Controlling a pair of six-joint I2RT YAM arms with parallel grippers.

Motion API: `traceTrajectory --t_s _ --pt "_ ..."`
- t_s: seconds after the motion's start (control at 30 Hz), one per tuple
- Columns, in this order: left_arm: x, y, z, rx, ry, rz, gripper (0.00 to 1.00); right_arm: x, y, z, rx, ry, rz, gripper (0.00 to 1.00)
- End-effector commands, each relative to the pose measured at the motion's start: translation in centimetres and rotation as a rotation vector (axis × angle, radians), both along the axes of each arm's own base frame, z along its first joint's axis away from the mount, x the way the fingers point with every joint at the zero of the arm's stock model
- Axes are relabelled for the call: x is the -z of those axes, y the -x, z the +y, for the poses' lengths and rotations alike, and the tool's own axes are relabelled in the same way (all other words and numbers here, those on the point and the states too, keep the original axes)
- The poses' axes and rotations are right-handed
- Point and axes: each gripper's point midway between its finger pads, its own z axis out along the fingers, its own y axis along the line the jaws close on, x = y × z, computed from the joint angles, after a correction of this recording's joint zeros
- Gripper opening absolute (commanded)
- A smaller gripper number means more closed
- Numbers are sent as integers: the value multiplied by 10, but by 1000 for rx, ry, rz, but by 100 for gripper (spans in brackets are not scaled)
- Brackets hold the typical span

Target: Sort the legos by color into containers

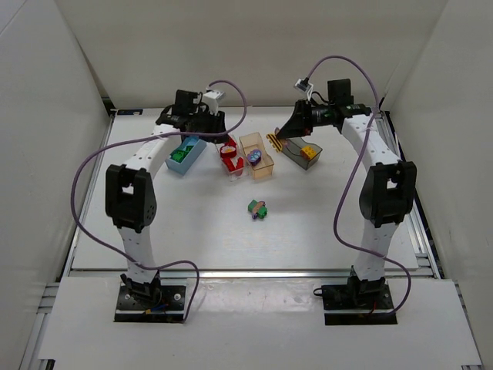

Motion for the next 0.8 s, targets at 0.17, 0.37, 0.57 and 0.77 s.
traceTrajectory --t_s 0.17,0.37,0.57,0.77 --pt "44 -24 19 -115 -146 57 13 -24 8 -13 35 1 -88 0" --pt "51 -23 14 -81 -139 79 47 -20 6 -15 43 7 -83 0" --pt "4 -6 -11 73 120 76 84 -12 3 -14 33 2 -59 0" --pt "-65 38 -25 299 374 102 85 -11 3 -6 2 -16 -42 0"
